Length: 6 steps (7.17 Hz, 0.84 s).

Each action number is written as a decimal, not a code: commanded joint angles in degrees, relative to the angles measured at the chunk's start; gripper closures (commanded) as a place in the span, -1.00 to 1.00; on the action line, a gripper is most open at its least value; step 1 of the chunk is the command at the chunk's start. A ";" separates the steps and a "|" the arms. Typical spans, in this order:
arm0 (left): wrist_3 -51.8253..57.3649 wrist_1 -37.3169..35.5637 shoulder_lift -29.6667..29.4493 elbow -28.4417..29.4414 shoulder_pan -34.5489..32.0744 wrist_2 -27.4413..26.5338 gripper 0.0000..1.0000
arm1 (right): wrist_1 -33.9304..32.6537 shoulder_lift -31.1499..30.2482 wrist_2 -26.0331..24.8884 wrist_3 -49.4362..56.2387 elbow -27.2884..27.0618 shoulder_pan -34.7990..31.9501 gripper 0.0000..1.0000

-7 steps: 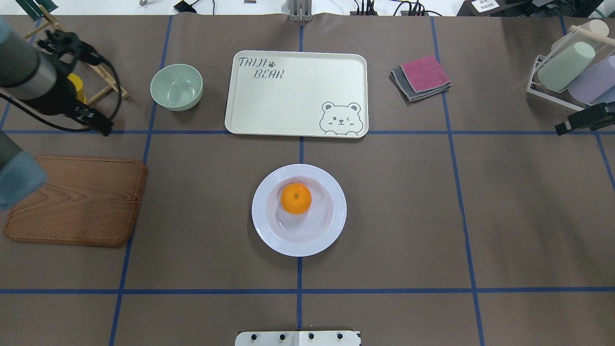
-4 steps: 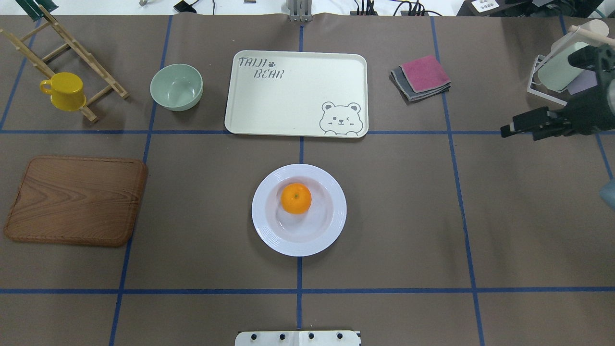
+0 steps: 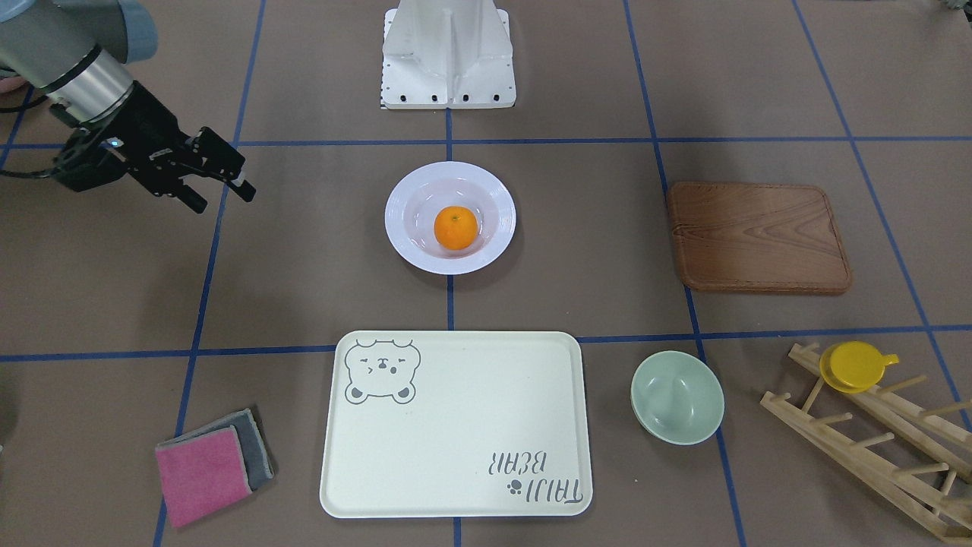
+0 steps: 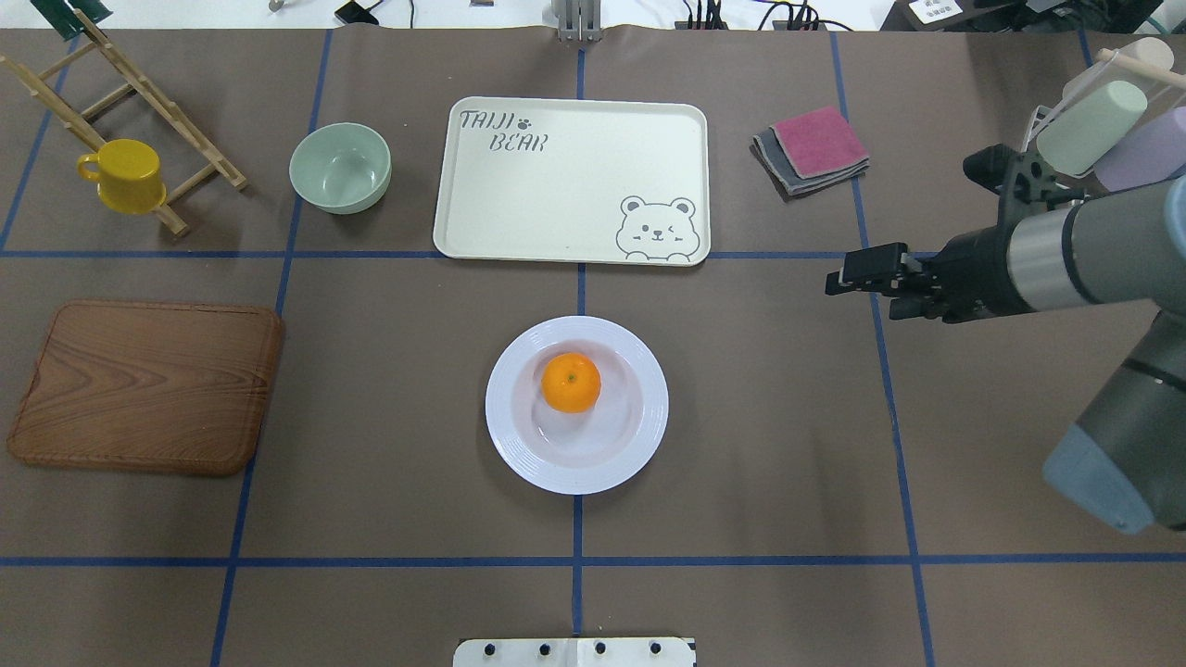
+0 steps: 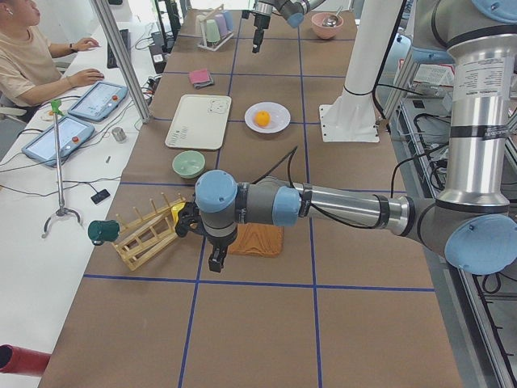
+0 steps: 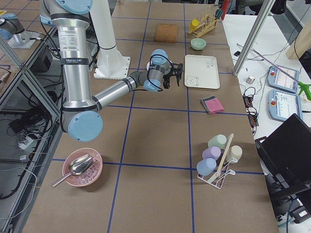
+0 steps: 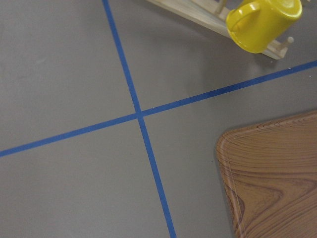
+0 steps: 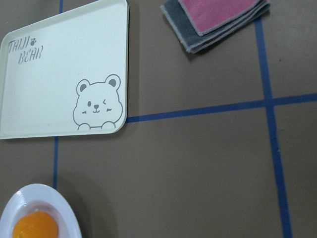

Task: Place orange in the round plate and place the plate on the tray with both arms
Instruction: 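Withdraw the left arm to rest while the right gripper reaches toward the plate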

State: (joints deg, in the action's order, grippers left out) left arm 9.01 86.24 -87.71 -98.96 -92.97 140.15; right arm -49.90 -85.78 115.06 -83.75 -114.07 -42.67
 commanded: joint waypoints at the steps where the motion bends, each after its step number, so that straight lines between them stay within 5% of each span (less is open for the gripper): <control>1: -0.04 0.16 0.87 0.52 -0.81 1.09 -1.00 | 2.68 0.08 -20.04 -14.01 -1.60 14.92 -1.00; 3: -0.13 0.16 0.96 0.61 -0.89 1.09 -0.99 | 4.29 1.65 -32.48 -25.27 -0.02 24.87 -1.00; 6: -0.13 0.33 1.49 0.61 -0.81 1.18 -1.00 | 4.03 11.24 -35.08 -29.36 9.02 27.64 -1.00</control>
State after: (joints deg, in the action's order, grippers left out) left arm 8.88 86.50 -86.30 -98.38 -93.82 141.32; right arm -45.78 -77.00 80.71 -112.03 -107.91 -15.85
